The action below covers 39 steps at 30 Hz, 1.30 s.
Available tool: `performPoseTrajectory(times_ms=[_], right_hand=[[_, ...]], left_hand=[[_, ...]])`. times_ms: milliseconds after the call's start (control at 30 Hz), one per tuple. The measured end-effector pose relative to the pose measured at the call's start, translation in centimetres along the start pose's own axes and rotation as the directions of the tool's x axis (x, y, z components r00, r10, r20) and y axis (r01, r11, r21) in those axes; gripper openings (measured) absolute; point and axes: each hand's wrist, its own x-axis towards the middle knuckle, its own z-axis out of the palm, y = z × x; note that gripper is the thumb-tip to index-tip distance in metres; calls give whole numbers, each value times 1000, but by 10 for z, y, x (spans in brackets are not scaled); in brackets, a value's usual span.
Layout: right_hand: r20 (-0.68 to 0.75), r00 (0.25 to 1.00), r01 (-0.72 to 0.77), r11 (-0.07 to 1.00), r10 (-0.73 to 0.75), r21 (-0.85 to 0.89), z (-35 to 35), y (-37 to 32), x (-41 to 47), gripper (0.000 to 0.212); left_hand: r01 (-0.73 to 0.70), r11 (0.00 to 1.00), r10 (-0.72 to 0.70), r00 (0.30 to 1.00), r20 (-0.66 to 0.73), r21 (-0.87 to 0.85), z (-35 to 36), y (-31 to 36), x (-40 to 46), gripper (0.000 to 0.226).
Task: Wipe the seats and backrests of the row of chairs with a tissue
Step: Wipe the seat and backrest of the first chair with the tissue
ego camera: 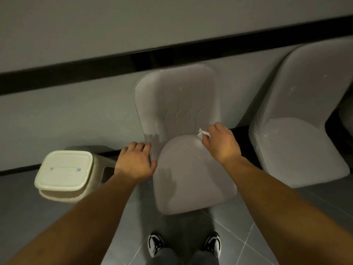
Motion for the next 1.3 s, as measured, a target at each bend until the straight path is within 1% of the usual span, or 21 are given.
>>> performPoseTrajectory(times_ms=[67,167,300,367,433,500,567,633,700,733,800,867,933,967,1033,1067,1100,1133,1233,1300], right_hand=[[-8,1000,-2,1000,2,-13,23,4,7,25],[-64,998,-4,1000,5,12,63,8,21,21],[-139,990,33,999,-34,-9,132,14,37,15],[-203,977,67,998,-70,-23,170,19,45,18],[-242,965,93,995,-98,-30,208,26,51,27],[-238,965,100,994,-105,-36,245,32,58,32],[-228,968,93,995,-101,-48,277,36,66,35],[-219,968,109,991,-123,-76,308,38,74,35],[-207,969,112,987,-134,-115,336,40,84,33],[-180,977,94,987,-116,-130,349,41,88,31],[-122,990,58,987,-76,-148,374,43,95,24],[-109,991,61,986,-78,-153,395,44,101,21],[-60,997,43,989,-52,-140,416,45,107,28],[-30,999,33,993,-36,-111,424,44,109,36],[-18,998,57,998,-58,-40,438,43,108,50],[-35,996,80,997,-81,-25,442,42,106,55],[-43,994,103,994,-104,-24,445,42,105,61],[-19,992,125,992,-126,-34,447,42,104,67],[149,974,184,981,-172,-69,450,41,105,87],[192,964,200,978,-185,-59,450,33,101,93]], left_hand=[[39,999,-39,999,-10,-21,24,4,5,68],[112,992,-112,994,-7,-63,66,6,17,73],[141,986,-145,989,-35,-88,131,2,44,80],[211,968,-221,974,-59,-137,161,1,60,84],[291,936,-309,948,-68,-199,193,-1,77,87],[309,922,-346,928,-136,-234,226,-4,90,89],[294,927,-343,916,-208,-232,256,-12,105,90],[319,908,-382,898,-220,-273,282,-21,122,92],[347,862,-443,871,-214,-370,300,-25,139,93],[345,842,-462,858,-224,-414,308,-25,147,93],[320,830,-471,841,-267,-457,320,-26,163,91],[301,826,-482,815,-321,-476,327,-28,180,89],[289,794,-521,777,-355,-534,331,-28,196,85],[276,760,-544,765,-344,-588,332,-28,203,82],[242,639,-591,762,-265,-730,334,-27,211,72],[216,567,-607,762,-226,-795,337,-27,213,68],[192,519,-618,758,-211,-833,340,-27,215,66],[171,504,-625,749,-221,-847,344,-26,217,65],[102,495,-650,703,-289,-863,352,-23,223,65],[40,490,-652,680,-335,-871,355,-21,223,62]])
